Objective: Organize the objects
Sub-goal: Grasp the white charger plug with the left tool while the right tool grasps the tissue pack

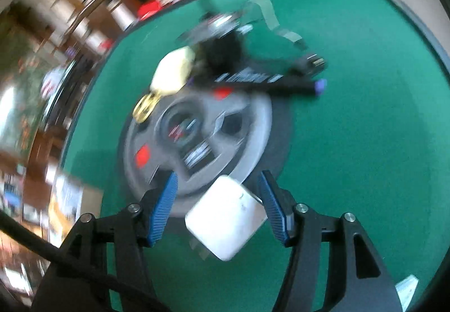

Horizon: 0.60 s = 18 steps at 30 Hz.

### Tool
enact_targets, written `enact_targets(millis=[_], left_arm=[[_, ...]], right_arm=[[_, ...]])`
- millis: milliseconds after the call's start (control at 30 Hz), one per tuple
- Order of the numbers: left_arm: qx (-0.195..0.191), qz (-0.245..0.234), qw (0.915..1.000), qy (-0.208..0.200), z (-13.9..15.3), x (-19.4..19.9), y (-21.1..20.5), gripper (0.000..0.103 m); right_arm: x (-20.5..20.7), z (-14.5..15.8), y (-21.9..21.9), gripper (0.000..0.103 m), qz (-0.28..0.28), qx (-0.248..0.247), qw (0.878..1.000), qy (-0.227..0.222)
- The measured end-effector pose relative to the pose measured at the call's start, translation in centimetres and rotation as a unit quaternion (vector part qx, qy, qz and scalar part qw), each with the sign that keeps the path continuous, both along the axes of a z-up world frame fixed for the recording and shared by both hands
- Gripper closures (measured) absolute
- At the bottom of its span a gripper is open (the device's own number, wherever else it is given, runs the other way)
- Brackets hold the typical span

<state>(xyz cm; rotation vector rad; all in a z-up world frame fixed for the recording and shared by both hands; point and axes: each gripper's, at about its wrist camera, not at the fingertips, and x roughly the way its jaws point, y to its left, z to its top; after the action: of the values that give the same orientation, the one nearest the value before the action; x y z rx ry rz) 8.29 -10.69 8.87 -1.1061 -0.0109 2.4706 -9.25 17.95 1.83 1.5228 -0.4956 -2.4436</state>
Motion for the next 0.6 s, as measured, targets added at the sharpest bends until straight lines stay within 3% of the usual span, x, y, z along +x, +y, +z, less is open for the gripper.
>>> enact_targets(millis=[100, 200, 267, 400, 600], left_arm=[[0.003, 0.003, 0.9999, -0.012, -0.5, -0.8, 0.0, 0.044], [0.006, -0.005, 0.9998, -0.019, -0.7, -1.2, 0.8, 0.044], [-0.004, -0.015, 0.9998, -0.009, -0.3, -1.6, 1.7, 0.044], [-0.035, -0.017, 0.9992, 0.004, 0.1, -3.3, 3.7, 0.044], [-0.025, 0.012, 0.9992, -0.027, -1.6, -8.1, 7.6, 0.044]], right_arm=[[2.4, -0.2, -2.9, 0.044, 0.081, -0.003, 0.997, -0.012], [5.0, -0.6, -5.4, 0.044, 0.173, -0.038, 0.983, -0.038], [6.3, 0.0, -5.4, 0.044, 0.180, -0.028, 0.983, -0.024], [9.8, 3.0, 0.0, 0.044, 0.086, 0.006, 0.996, 0.036], [12.5, 4.2, 8.6, 0.044, -0.050, 0.019, 0.996, 0.077]])
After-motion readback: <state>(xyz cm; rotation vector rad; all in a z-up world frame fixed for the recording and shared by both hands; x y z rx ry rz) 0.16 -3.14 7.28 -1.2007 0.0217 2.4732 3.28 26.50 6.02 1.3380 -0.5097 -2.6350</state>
